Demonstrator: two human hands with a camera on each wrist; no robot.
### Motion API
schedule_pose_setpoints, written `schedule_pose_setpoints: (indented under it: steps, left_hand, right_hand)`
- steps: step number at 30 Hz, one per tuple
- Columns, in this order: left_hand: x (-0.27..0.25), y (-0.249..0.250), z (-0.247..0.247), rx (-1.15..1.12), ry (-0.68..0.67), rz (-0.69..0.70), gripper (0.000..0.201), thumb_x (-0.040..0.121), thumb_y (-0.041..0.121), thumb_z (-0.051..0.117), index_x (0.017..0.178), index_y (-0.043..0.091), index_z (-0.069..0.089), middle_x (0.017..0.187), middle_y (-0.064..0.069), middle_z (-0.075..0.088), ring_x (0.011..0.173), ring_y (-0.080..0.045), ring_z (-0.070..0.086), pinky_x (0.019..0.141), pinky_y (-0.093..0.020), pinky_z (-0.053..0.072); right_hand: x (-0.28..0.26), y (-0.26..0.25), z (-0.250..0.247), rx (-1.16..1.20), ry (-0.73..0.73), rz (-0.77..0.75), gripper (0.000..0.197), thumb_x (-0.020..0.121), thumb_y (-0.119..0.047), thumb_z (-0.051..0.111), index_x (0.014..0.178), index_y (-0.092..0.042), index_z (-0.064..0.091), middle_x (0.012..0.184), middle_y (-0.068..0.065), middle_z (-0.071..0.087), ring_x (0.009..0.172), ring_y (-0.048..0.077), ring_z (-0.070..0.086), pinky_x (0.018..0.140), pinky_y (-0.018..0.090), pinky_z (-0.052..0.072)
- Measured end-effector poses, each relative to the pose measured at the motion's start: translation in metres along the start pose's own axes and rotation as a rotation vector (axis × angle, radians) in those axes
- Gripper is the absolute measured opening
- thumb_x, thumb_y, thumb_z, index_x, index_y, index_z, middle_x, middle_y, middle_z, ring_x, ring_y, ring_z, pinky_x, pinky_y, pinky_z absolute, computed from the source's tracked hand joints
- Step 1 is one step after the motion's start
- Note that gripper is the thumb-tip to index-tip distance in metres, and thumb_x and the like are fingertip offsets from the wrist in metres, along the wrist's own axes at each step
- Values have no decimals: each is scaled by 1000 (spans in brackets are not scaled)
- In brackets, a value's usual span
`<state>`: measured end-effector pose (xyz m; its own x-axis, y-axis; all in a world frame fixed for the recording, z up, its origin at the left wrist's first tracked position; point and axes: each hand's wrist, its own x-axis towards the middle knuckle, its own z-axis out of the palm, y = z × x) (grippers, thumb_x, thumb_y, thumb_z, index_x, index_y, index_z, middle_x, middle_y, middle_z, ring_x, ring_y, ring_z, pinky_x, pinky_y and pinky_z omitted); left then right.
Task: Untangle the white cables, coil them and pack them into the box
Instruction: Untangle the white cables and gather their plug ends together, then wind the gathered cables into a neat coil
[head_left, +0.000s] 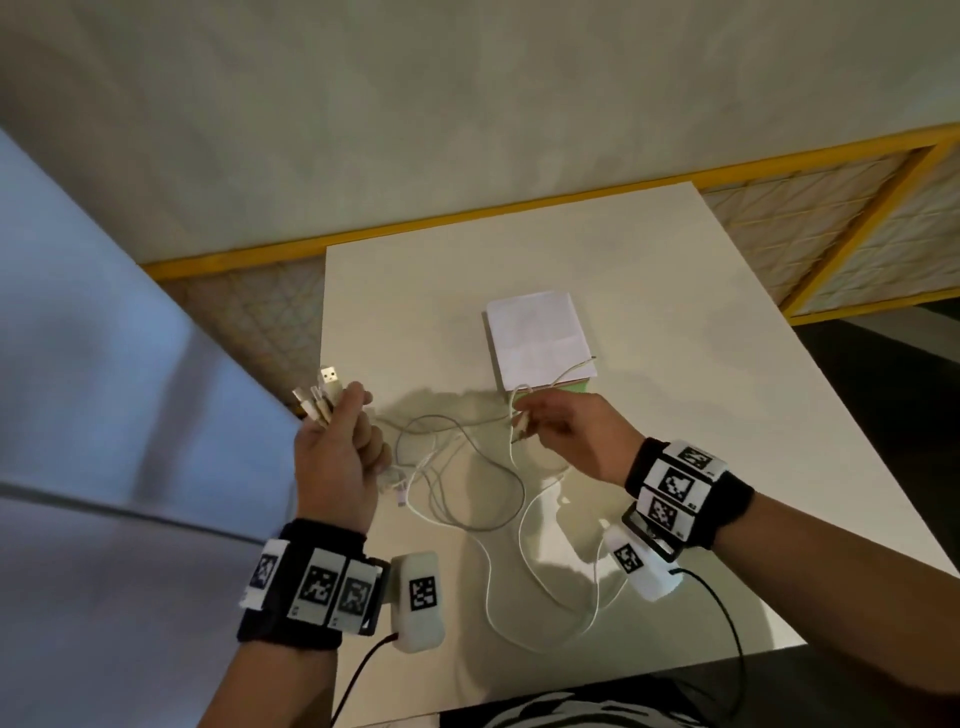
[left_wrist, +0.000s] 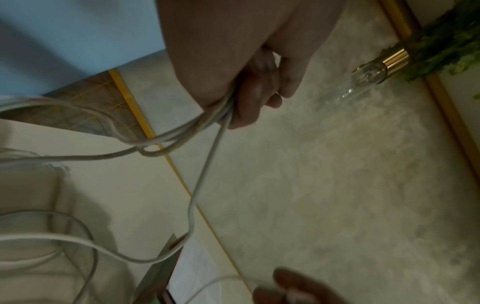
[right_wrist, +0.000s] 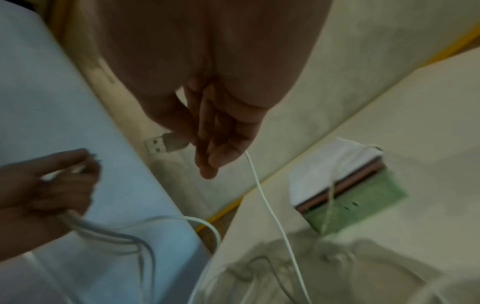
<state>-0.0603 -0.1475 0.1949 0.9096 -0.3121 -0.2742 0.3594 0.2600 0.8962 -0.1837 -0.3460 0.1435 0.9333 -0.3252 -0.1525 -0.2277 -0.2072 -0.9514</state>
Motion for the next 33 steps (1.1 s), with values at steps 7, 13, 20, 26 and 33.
schedule_pose_setpoints:
  steps: [7,13,20,26,33]
  left_hand:
    - [-1,-16,5,-45,-267,-41,30,91,17,52,65,17,38,43,10,27,37,-5,23,40,-20,25]
    - [2,-21,0,-17,-340,-39,25,82,28,66,75,9,52,50,3,41,44,-10,33,43,-22,31]
    - [6,-8,-14,6,-313,-76,26,89,28,58,77,6,61,61,-2,60,50,-9,54,45,-19,41]
    - [5,21,-19,-50,-328,-122,43,94,33,49,58,13,60,56,-2,56,54,-13,54,58,-26,48]
    - [7,57,-17,-108,-394,-120,48,89,52,43,53,20,48,49,2,46,44,-17,49,42,-25,46]
  right_hand:
    - [4,-69,41,-235,340,-179,11,82,-27,68,85,-16,70,62,-9,48,57,8,45,57,17,35]
    - [13,-92,90,-52,193,-68,15,80,-1,63,74,-14,65,62,3,65,50,5,60,51,14,45]
    - [20,-96,123,-115,332,-92,20,74,-4,67,79,-21,58,61,-6,58,53,4,52,53,17,44]
    - [21,-93,134,26,216,-115,75,67,-14,71,132,-23,33,92,-11,48,86,0,50,83,19,42]
    - [25,-123,131,222,-89,-36,42,85,-13,64,123,-15,46,76,3,64,66,23,64,59,30,52]
